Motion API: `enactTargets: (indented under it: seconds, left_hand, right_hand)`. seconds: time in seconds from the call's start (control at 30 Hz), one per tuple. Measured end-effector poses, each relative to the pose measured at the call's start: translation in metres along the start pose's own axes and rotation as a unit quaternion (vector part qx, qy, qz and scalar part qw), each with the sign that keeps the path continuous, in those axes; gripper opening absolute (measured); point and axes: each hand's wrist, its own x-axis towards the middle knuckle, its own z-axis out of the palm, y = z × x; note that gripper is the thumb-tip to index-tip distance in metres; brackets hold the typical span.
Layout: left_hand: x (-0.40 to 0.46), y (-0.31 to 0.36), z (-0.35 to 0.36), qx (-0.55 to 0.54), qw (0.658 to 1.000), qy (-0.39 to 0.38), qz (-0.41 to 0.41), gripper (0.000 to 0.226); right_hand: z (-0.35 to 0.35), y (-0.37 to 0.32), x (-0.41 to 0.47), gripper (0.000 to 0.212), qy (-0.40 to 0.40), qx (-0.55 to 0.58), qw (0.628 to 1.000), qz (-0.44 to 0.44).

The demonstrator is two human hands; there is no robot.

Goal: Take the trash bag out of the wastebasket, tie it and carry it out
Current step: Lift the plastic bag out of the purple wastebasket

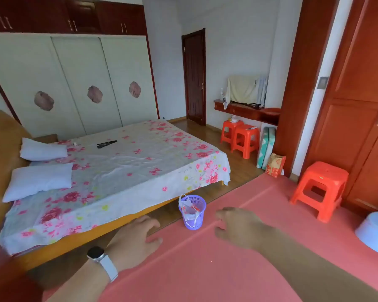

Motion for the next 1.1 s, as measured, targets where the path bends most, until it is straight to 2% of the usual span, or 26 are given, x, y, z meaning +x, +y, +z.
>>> enactTargets:
  seconds: [0.33, 0.43, 0.57, 0.77, 0.9, 1.1]
  left_hand:
    - [0.134, -0.074, 0.016, -0.008, 0.998, -0.041, 0.042, 0.049]
    - [0.176, -0.101, 0.001, -0.018, 0.997, -0.04, 0.06, 0.056]
    - [0.229, -0.128, -0.014, -0.019, 0.996, -0.012, 0.082, 0.043]
    - [0.283, -0.151, -0.01, -0.025, 0.994, -0.042, 0.098, 0.043]
    - [0.329, -0.16, 0.001, -0.03, 0.995, -0.052, 0.086, 0.04]
    - [0.407, -0.171, 0.034, -0.017, 0.993, -0.102, 0.062, 0.043]
  right_hand:
    - [0.012, -0.001, 0.13, 0.042, -0.032, -0.021, 0.997, 0.064]
    - [-0.002, -0.008, 0.172, 0.045, 0.011, -0.013, 0.997, 0.072]
    - [-0.006, -0.014, 0.213, 0.052, 0.058, -0.02, 0.996, 0.058]
    - [0.015, -0.001, 0.27, 0.055, 0.0, -0.048, 0.997, 0.064]
    - [0.026, 0.022, 0.312, 0.052, 0.013, -0.032, 0.997, 0.063]
    - [0.06, 0.075, 0.391, 0.051, -0.04, 0.009, 0.997, 0.073]
